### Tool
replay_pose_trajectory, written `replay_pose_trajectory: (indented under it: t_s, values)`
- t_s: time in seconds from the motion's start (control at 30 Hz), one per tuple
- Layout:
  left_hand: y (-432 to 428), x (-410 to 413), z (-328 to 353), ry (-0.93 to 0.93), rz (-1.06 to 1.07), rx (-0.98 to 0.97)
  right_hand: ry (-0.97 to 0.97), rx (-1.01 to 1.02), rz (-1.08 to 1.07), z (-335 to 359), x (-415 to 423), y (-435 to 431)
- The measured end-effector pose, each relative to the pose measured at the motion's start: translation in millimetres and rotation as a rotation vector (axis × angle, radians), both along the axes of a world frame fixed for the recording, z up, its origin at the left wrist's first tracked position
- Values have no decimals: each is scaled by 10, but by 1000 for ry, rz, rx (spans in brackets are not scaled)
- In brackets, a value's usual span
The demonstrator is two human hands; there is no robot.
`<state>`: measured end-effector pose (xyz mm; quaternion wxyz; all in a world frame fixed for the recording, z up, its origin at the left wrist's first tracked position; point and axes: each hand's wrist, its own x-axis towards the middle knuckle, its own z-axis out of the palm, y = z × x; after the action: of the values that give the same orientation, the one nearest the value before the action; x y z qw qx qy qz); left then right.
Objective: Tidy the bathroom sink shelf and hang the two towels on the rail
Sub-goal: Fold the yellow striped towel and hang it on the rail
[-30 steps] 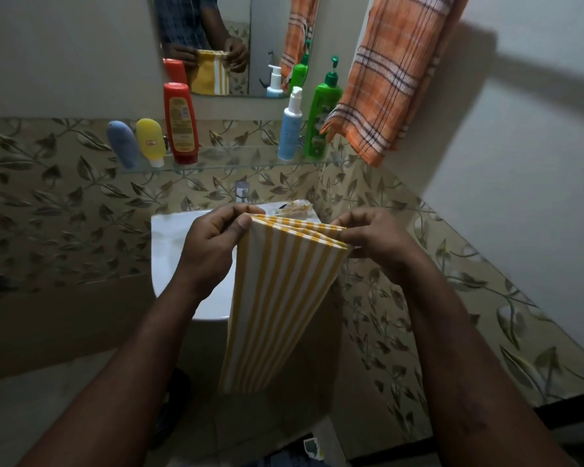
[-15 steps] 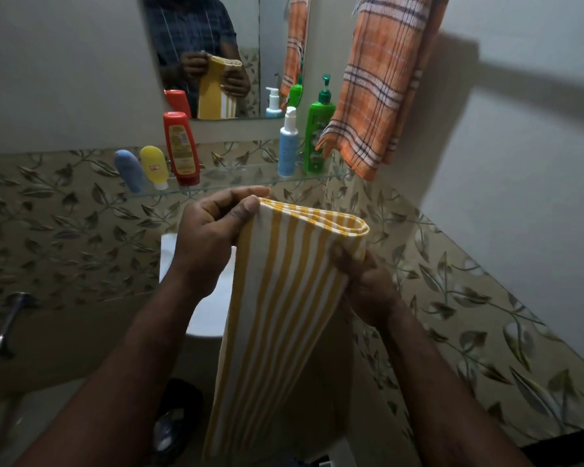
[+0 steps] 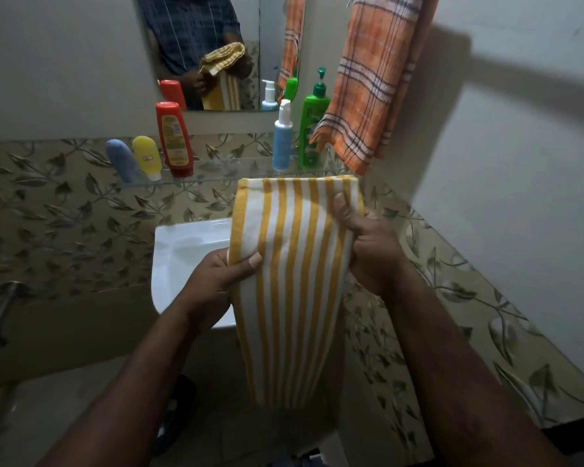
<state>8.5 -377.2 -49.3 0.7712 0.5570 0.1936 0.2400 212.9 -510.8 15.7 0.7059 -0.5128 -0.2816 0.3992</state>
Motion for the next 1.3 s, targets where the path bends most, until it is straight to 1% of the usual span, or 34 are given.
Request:
replay_pose_trajectory:
  t_s: [0.03,0.1,0.17,0.2,0.27,0.3,0.37,0.43,0.53,0.6,0.67,0.73,0.8,0.87,0.93,0.97,1.03,1.1,1.2,1.23,1.3]
  values:
    - [-34,39,44,0,30,-11,-26,41,34,0,71,-22]
    - [-89,121,129,-11,92,-42,-55,102,167,-147,188,-102]
    - [-147,190,224,-23,106,-70,-29,40,303,-470,207,-195]
    - [-161,214,254,-20,105,-67,-16,-26,315,-644,180,-237]
    - [-138,237,266,3,120,-32,-14,-125,240,-883,50,-286]
    - [-106,233,255,8,111,3,-36,-133,174,-947,-1,-280]
    - [-44,191,168,23,19,77,-36,-130,50,-951,-30,-241]
    - [-20,140,33,85,-62,88,-19,-125,-2,-903,-21,-191]
    - [-77,130,-138,129,15,104,32,-160,-82,-835,-18,-165]
    - [-115,157,-179,119,70,69,106,-151,-77,-832,-24,-211]
    - [-122,177,-177,116,64,37,149,-152,-62,-835,-11,-276]
    - [-100,188,-166,128,39,21,132,-146,-94,-805,19,-321]
    - [-78,200,-148,135,51,1,124,-77,-115,-791,59,-343]
    - [-63,232,-75,93,78,-49,149,26,-63,-817,73,-385]
    - [-49,282,28,32,71,-87,107,-14,12,-846,17,-416]
    - [-41,302,73,10,55,-85,48,-64,20,-879,-26,-429]
    - [-1,313,119,-11,1,-36,-46,-126,-41,-923,-113,-425]
    - [76,268,101,-8,-79,33,-25,-123,-132,-886,-173,-404]
    - [152,174,-35,97,-207,151,-15,-118,-202,-720,-200,-357]
    - [148,166,-70,122,-204,166,-17,-129,-200,-680,-179,-348]
    - [126,177,-94,116,-158,145,-17,-149,-209,-593,-170,-355]
